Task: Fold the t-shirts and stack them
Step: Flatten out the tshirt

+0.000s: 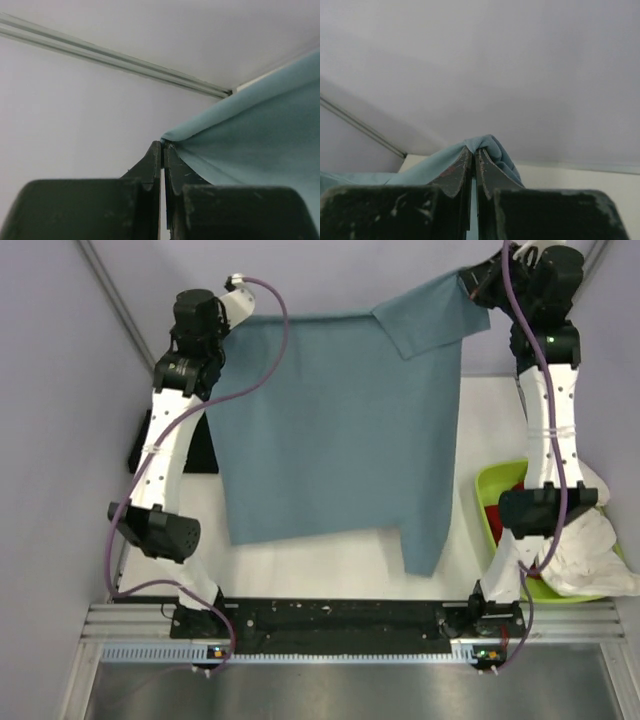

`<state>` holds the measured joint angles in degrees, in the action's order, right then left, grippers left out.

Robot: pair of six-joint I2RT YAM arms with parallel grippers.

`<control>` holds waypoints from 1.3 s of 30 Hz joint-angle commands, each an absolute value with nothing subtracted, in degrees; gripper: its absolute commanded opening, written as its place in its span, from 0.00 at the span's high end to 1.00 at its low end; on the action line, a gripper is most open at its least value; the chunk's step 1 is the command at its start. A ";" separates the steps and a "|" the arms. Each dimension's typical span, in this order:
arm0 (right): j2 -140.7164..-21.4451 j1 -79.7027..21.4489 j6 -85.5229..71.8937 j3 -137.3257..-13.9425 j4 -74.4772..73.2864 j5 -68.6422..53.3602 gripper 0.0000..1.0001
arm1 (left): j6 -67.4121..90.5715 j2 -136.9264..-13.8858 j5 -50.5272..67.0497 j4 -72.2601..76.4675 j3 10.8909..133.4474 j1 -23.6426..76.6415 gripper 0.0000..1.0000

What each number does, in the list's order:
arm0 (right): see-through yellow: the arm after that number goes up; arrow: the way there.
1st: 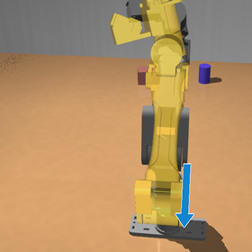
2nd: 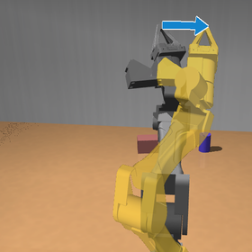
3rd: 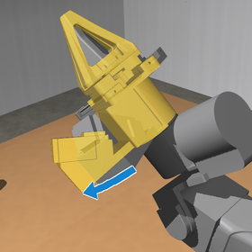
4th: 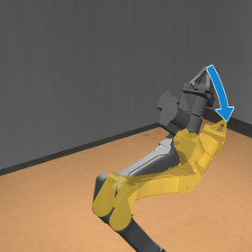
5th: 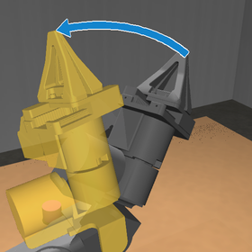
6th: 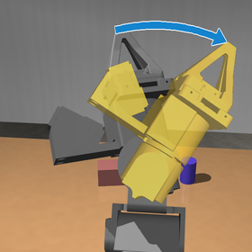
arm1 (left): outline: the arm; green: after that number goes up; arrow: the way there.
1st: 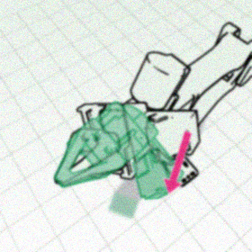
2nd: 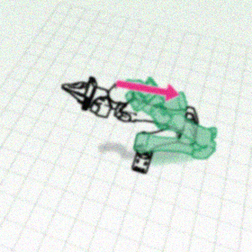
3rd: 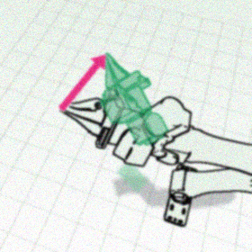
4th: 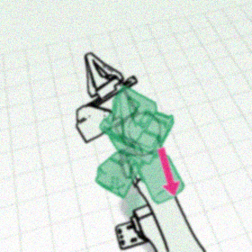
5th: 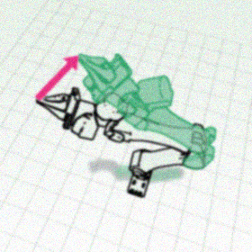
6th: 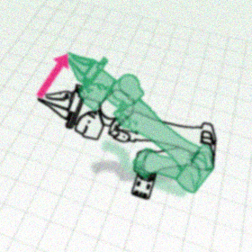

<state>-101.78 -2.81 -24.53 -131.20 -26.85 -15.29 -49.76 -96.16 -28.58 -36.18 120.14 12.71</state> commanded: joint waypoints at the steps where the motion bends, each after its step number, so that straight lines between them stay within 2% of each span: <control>1: -109.67 2.89 -34.79 -151.68 -17.33 -19.16 1.00 | -57.12 -100.18 -33.40 -16.01 132.60 10.20 1.00; 6: -103.90 7.03 -37.71 -145.91 -7.21 -16.53 1.00 | -60.99 -101.69 -32.18 -8.26 135.00 8.35 1.00; 10: -96.44 7.29 -32.88 -137.06 -8.87 -18.88 1.00 | -59.16 -98.28 -26.92 -14.29 130.36 7.73 1.00; 12: -90.73 7.21 -31.47 -127.58 -9.75 -21.34 1.00 | -59.15 -94.42 -21.03 -20.28 123.17 7.73 1.00; 14: -84.67 7.12 -31.38 -111.10 -9.41 -23.46 1.00 | -58.10 -91.15 -18.55 -24.24 114.40 7.47 1.00; 19: -69.82 4.67 -33.13 -76.27 -10.19 -25.75 1.00 | -56.60 -80.70 -15.04 -25.13 89.09 5.63 1.00; 22: -62.07 0.37 -35.24 -60.60 -14.75 -22.86 1.00 | -55.64 -75.86 -14.15 -27.77 76.16 4.66 1.00; 25: -55.74 -7.18 -38.31 -48.73 -20.64 -17.85 1.00 | -55.72 -72.52 -15.11 -27.08 61.65 4.31 1.00; 28: -52.65 -10.19 -41.03 -38.61 -25.73 -16.00 1.00 | -55.02 -70.58 -15.91 -26.19 49.96 3.87 1.00; 33: -53.26 -10.55 -45.52 -26.64 -26.72 -17.93 0.90 | -54.49 -69.79 -18.63 -21.89 37.63 2.64 1.00; 35: -53.79 -10.46 -46.14 -25.23 -27.15 -18.28 0.85 | -54.14 -69.44 -19.68 -21.53 35.52 2.37 1.00; 36: -53.44 -10.46 -46.40 -25.22 -28.20 -17.93 0.78 | -53.79 -69.09 -19.95 -21.71 35.07 2.20 1.00; 37: -52.92 -10.55 -46.41 -25.66 -29.60 -17.23 0.74 | -53.62 -68.73 -19.86 -21.88 34.81 2.11 1.00; 39: -50.99 -10.46 -45.88 -26.89 -33.29 -15.04 0.71 | -53.09 -67.33 -19.60 -23.11 34.80 2.02 1.00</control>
<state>-54.00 -10.28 -44.53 -24.73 -30.24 -18.17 -55.05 -71.29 -18.02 -26.52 34.79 2.55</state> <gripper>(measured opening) 0.258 0.016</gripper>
